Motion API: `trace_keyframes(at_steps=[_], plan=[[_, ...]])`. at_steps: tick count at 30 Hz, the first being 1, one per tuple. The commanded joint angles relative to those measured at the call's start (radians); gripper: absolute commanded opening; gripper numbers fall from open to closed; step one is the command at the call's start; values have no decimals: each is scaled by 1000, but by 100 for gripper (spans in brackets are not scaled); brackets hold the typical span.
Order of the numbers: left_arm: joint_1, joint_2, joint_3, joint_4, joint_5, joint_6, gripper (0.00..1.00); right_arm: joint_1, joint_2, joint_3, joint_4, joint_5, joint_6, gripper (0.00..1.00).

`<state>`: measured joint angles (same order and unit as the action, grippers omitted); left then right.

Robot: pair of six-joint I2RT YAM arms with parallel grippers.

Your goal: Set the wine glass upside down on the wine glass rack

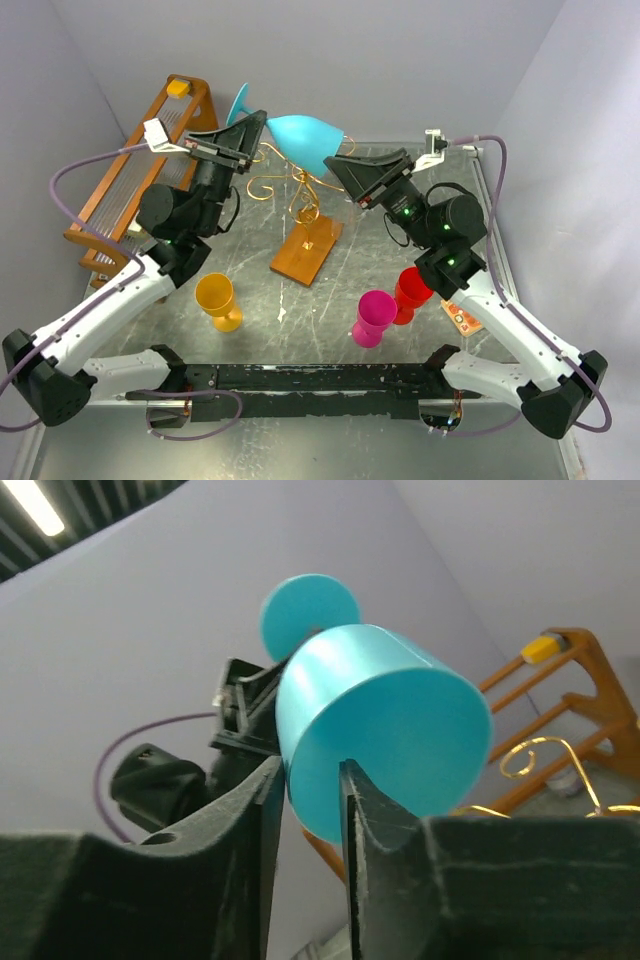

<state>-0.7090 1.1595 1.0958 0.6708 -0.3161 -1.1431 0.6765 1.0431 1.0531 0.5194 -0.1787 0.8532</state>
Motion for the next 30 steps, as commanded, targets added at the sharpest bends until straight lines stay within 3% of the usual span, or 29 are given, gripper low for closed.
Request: trace_keyframes(at_steps=[1, 7, 13, 17, 24, 30], plan=[[10, -93, 45, -126, 90, 250, 7, 6, -46, 1, -128, 48, -61, 33], [9, -161, 118, -398, 125, 514, 7, 6, -82, -8, -227, -9, -141, 53], [10, -216, 200, -642, 126, 743, 7, 6, -91, 35, -378, -27, -223, 64], [9, -249, 243, -774, 76, 878, 7, 6, -54, 91, -422, -76, -235, 66], [10, -294, 196, -826, -71, 1022, 7, 8, 43, 162, -381, -133, -166, 65], [10, -314, 126, -830, -181, 1103, 7, 114, 191, 372, -593, 11, -210, 65]])
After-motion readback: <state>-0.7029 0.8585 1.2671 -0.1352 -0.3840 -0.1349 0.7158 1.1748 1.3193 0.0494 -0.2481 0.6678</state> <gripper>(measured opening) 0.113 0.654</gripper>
